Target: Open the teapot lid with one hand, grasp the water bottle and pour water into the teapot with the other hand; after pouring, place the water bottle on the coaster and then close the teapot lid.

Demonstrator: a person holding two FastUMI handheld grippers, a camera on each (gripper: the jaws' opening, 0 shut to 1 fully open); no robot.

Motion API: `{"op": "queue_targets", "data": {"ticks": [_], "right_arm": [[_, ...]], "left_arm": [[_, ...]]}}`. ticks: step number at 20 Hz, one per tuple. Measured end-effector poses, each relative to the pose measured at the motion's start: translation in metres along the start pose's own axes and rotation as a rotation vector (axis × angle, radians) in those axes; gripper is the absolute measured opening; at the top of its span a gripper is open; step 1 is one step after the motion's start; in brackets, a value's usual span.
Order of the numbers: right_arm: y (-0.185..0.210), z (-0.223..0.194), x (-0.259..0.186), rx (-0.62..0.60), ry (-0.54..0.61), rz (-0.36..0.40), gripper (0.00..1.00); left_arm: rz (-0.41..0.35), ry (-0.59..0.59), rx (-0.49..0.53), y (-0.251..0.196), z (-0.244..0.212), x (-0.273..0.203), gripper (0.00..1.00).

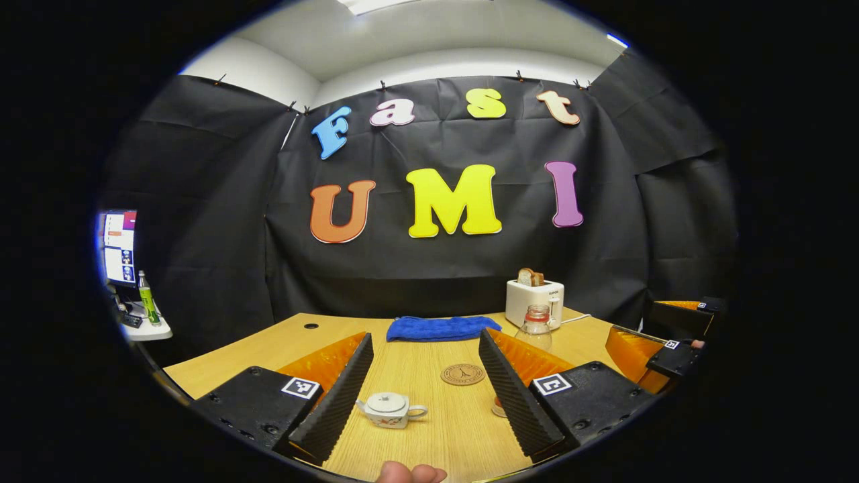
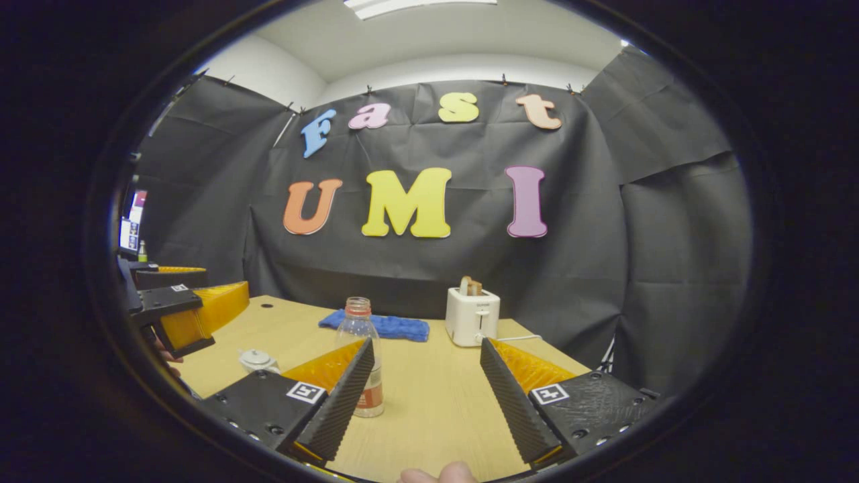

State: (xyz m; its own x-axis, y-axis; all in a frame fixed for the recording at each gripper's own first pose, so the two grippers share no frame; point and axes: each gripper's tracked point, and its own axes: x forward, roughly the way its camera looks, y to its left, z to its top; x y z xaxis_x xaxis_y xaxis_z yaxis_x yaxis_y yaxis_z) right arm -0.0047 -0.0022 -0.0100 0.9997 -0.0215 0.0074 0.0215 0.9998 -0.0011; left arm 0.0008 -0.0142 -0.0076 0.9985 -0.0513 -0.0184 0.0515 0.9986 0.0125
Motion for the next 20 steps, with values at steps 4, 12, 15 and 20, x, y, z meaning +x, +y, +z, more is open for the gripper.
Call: {"op": "queue_targets", "data": {"ticks": [4, 12, 15, 20], "right_arm": [[0.001, -0.011, 0.006, 0.016, 0.02, 0.017, 0.97], [-0.006, -0.039, 0.016, 0.072, 0.079, 0.04, 0.95], [-0.012, -0.046, 0.017, 0.059, 0.093, 0.039, 0.95], [-0.026, -0.053, 0.02, 0.064, 0.1, 0.016, 0.95]], "left_arm": [[0.0, 0.013, -0.006, 0.003, -0.007, 0.002, 0.99], [-0.039, 0.084, -0.007, 0.021, -0.047, 0.004, 0.99], [-0.046, 0.13, -0.002, 0.025, -0.07, 0.01, 0.99], [-0.057, 0.205, -0.025, 0.035, -0.094, 0.033, 0.99]]}}
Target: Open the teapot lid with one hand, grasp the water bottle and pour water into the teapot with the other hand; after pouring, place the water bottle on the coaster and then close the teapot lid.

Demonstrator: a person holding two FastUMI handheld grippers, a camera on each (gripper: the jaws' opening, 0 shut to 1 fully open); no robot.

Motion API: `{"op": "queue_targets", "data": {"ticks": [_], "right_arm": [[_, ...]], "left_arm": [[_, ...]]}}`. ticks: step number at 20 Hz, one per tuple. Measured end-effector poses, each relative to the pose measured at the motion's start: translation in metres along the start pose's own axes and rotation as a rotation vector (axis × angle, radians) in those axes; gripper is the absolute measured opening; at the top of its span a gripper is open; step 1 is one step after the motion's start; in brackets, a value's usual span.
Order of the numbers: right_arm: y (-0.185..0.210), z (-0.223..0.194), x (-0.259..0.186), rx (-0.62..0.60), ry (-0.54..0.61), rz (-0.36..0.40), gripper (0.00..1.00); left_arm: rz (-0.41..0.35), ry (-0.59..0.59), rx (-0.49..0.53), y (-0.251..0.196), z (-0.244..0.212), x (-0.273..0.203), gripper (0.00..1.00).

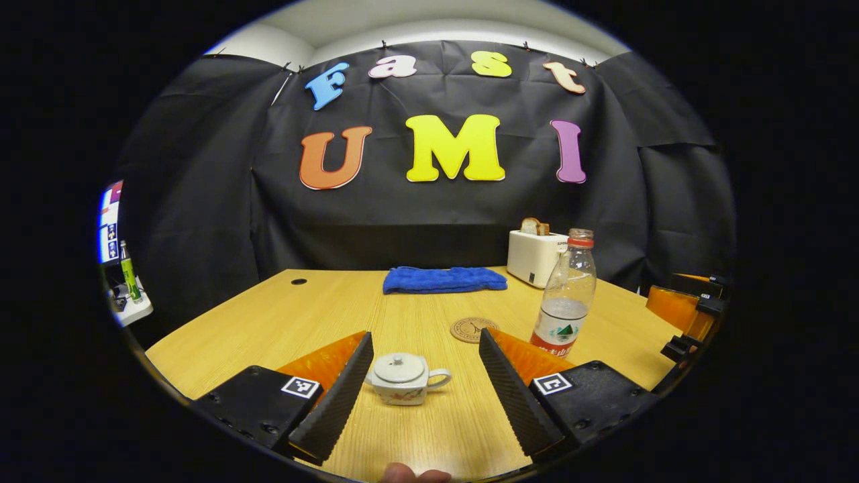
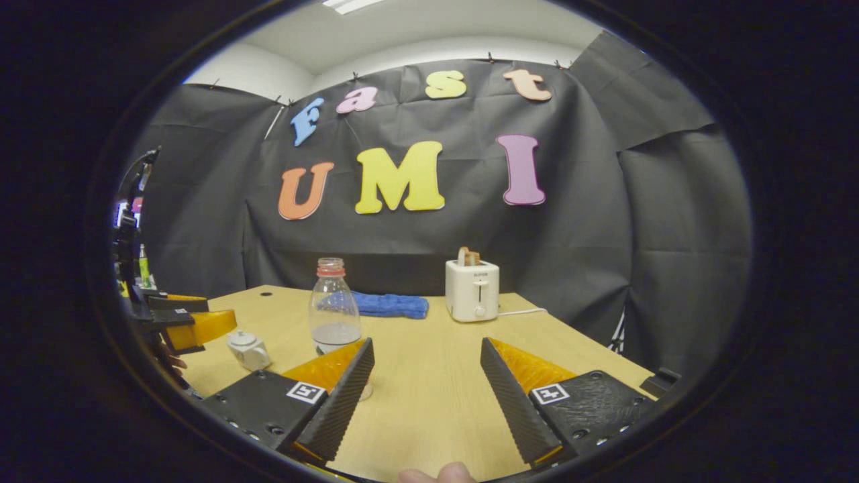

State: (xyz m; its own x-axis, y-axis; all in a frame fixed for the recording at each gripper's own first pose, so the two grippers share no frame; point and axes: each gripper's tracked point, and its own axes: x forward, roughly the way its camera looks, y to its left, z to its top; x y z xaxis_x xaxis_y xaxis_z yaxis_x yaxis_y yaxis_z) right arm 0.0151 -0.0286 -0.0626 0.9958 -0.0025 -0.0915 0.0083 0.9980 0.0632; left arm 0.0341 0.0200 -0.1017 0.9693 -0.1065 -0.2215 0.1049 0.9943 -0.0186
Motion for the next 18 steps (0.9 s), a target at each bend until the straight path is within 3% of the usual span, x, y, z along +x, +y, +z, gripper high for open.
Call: {"op": "queue_targets", "data": {"ticks": [3, 11, 18], "right_arm": [[-0.007, -0.001, 0.004, 0.009, 0.009, -0.01, 0.95], [-0.017, -0.01, 0.015, 0.019, 0.035, -0.023, 0.97], [-0.01, -0.016, 0.023, 0.017, 0.044, -0.007, 0.97]], "left_arm": [[-0.007, 0.057, -0.016, 0.008, -0.011, 0.016, 0.96], [0.009, 0.144, 0.03, 0.025, -0.035, 0.046, 0.67], [0.023, 0.146, 0.062, 0.027, -0.042, 0.056, 0.28]]}}
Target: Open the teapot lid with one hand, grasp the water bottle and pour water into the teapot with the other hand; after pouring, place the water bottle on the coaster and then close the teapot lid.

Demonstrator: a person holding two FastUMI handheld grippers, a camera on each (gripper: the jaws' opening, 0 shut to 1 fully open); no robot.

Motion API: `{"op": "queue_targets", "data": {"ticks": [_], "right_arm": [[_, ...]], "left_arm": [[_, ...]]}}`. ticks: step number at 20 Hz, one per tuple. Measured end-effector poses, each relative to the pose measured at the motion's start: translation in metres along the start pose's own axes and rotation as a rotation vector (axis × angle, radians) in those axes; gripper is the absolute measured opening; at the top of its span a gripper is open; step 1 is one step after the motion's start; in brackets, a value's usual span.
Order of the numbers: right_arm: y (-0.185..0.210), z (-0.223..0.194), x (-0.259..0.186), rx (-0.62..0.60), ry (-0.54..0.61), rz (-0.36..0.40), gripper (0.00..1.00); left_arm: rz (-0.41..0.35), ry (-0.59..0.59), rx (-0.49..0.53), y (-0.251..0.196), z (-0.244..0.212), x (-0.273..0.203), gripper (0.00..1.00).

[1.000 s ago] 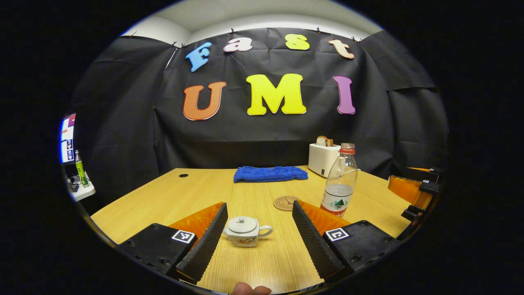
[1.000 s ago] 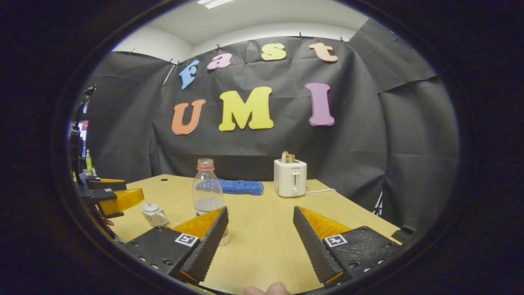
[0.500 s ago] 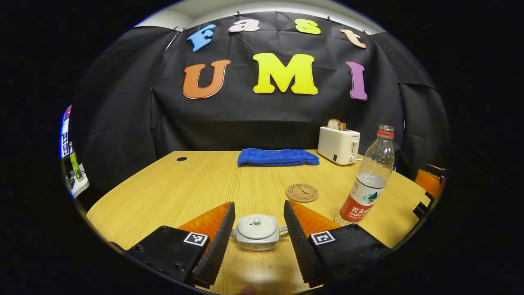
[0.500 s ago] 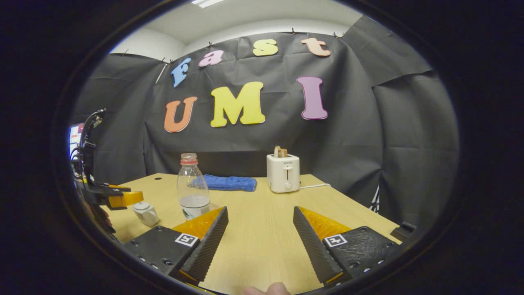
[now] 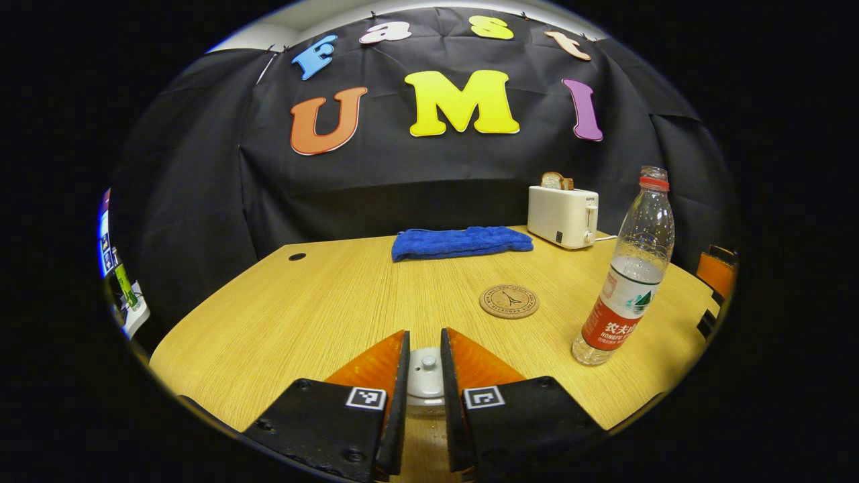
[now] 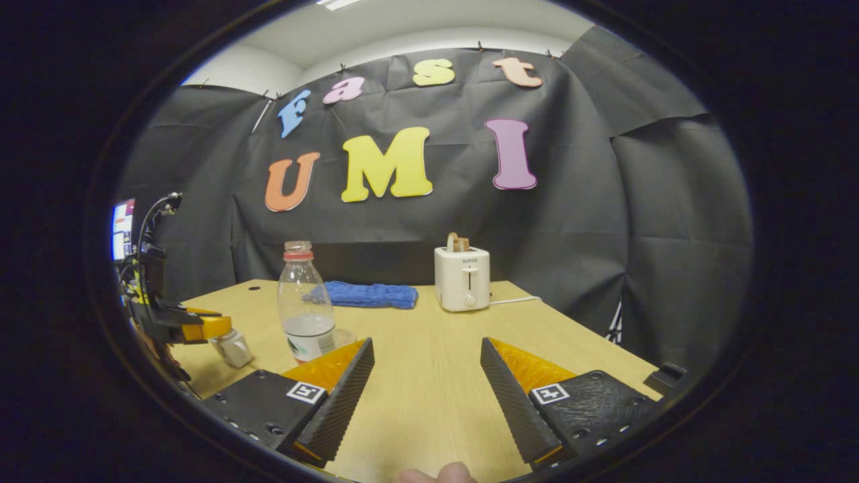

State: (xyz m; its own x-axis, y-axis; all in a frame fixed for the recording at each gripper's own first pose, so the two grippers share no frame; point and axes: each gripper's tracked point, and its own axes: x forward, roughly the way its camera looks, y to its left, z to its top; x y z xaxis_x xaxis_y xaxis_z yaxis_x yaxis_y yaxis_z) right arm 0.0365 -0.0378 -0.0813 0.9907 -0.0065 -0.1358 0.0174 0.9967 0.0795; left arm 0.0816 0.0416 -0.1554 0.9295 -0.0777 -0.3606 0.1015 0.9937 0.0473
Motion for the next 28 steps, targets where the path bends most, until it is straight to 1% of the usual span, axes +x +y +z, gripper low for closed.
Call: {"op": "queue_targets", "data": {"ticks": [1, 2, 3, 4, 7, 8, 11, 12, 14, 16, 17, 20, 23, 25, 28], "right_arm": [[0.005, 0.0, 0.0, -0.002, -0.001, 0.013, 0.97], [0.007, -0.001, 0.001, -0.009, -0.002, 0.02, 0.95], [0.01, 0.0, 0.001, -0.018, -0.004, 0.026, 0.95], [0.012, 0.0, 0.001, -0.024, -0.006, 0.033, 0.95], [0.019, 0.002, -0.001, -0.032, -0.013, 0.061, 0.95], [0.021, 0.002, -0.002, -0.036, -0.018, 0.07, 0.97], [0.03, 0.004, -0.004, -0.042, -0.024, 0.107, 0.97], [0.035, 0.003, -0.005, -0.038, -0.023, 0.124, 0.95], [0.049, -0.003, -0.006, -0.023, -0.007, 0.177, 0.95], [0.059, -0.009, -0.004, -0.031, 0.012, 0.203, 0.96], [0.066, -0.011, -0.002, -0.039, 0.02, 0.214, 0.94], [0.088, -0.019, 0.009, -0.036, 0.041, 0.255, 0.96], [0.107, -0.024, 0.026, -0.046, 0.061, 0.276, 0.95], [0.117, -0.03, 0.039, -0.061, 0.081, 0.28, 0.97], [0.123, -0.036, 0.055, -0.057, 0.104, 0.266, 0.97]], "left_arm": [[-0.006, -0.006, -0.006, -0.002, 0.001, 0.0, 0.24], [-0.013, -0.011, -0.008, -0.003, 0.001, 0.0, 0.14], [-0.018, -0.014, -0.005, -0.005, 0.001, 0.0, 0.12], [-0.021, -0.017, 0.0, -0.004, 0.001, 0.001, 0.08], [-0.027, -0.027, -0.011, -0.001, 0.003, 0.0, 0.04], [-0.028, -0.03, -0.017, -0.001, 0.005, 0.0, 0.03], [-0.03, -0.06, -0.028, 0.0, 0.015, -0.008, 0.03], [-0.029, -0.072, -0.026, 0.002, 0.02, -0.011, 0.03], [-0.032, -0.096, -0.031, 0.004, 0.03, -0.019, 0.03], [-0.035, -0.114, -0.04, 0.005, 0.036, -0.028, 0.03], [-0.038, -0.124, -0.048, 0.005, 0.039, -0.036, 0.03], [-0.036, -0.153, -0.049, 0.007, 0.046, -0.057, 0.03], [-0.027, -0.174, -0.057, 0.009, 0.049, -0.075, 0.03], [-0.019, -0.192, -0.065, 0.01, 0.051, -0.084, 0.03], [-0.013, -0.195, -0.094, 0.014, 0.048, -0.09, 0.03]]}}
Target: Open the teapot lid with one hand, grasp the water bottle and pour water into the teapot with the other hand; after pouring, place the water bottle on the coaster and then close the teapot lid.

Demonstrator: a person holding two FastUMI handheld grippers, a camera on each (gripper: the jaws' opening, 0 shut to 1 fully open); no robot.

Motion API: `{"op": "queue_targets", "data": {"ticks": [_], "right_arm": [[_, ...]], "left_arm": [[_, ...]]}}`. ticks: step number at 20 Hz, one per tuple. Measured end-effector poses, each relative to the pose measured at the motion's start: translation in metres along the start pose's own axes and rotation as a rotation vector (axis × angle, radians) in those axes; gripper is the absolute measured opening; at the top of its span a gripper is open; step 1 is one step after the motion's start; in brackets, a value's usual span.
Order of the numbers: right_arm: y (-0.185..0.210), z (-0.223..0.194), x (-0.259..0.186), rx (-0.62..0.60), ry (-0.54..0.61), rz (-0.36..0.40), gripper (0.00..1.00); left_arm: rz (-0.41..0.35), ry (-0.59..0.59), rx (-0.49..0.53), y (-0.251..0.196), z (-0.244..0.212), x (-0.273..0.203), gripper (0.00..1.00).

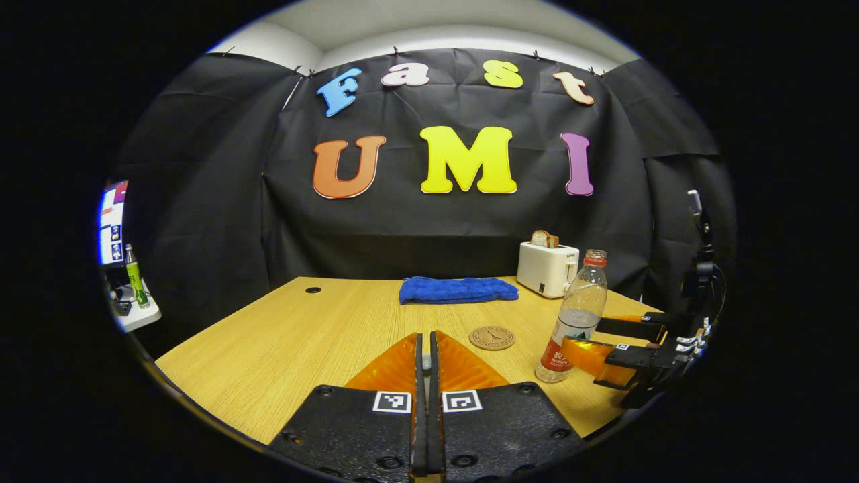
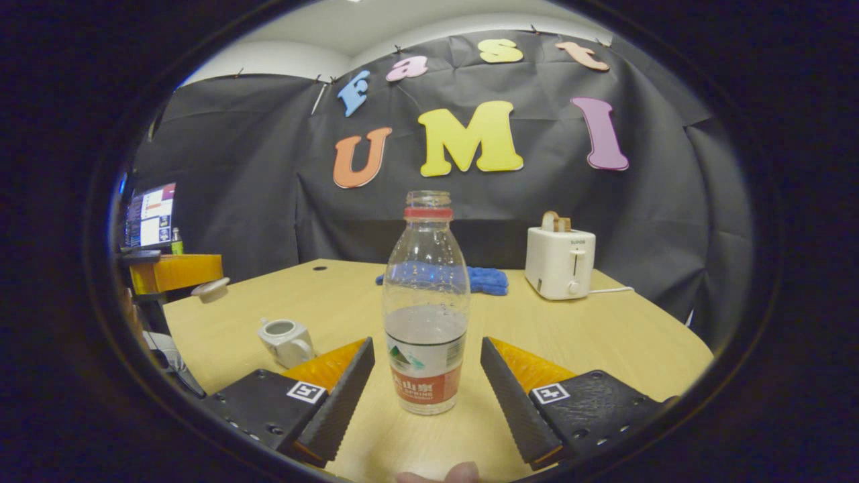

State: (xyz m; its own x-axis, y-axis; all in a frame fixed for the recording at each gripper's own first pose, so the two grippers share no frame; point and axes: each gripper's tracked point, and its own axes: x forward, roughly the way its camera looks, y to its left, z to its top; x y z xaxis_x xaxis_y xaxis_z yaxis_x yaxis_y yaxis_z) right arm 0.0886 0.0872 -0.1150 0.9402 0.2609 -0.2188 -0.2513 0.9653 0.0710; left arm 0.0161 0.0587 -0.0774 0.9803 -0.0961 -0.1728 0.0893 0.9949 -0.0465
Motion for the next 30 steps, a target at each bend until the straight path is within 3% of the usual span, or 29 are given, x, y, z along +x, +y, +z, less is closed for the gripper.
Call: {"op": "queue_targets", "data": {"ticks": [5, 7, 11, 18, 22, 26, 30], "right_arm": [[0.0, 0.004, 0.011, 0.047, 0.007, -0.011, 0.92], [0.001, 0.006, 0.013, 0.057, 0.008, -0.01, 0.82], [0.006, 0.009, 0.011, 0.01, 0.013, -0.014, 0.74], [0.04, 0.04, 0.019, -0.425, -0.025, 0.011, 0.71], [0.037, 0.044, 0.041, -0.737, 0.004, -0.041, 0.71], [0.04, 0.028, 0.054, -0.948, 0.049, -0.05, 0.72], [0.039, 0.022, 0.059, -1.176, 0.021, -0.092, 0.72]], "left_arm": [[0.016, -0.013, -0.032, 0.009, 0.004, -0.004, 0.03], [0.002, -0.013, -0.062, 0.008, 0.003, -0.005, 0.03], [0.004, -0.012, -0.067, 0.016, 0.001, -0.007, 0.03], [0.045, -0.017, -0.074, 0.046, 0.001, -0.013, 0.03], [0.057, -0.018, -0.077, 0.062, 0.004, -0.017, 0.03], [0.07, -0.008, -0.092, 0.075, 0.0, -0.019, 0.0], [0.081, 0.013, -0.075, 0.083, -0.007, -0.019, 0.03]]}}
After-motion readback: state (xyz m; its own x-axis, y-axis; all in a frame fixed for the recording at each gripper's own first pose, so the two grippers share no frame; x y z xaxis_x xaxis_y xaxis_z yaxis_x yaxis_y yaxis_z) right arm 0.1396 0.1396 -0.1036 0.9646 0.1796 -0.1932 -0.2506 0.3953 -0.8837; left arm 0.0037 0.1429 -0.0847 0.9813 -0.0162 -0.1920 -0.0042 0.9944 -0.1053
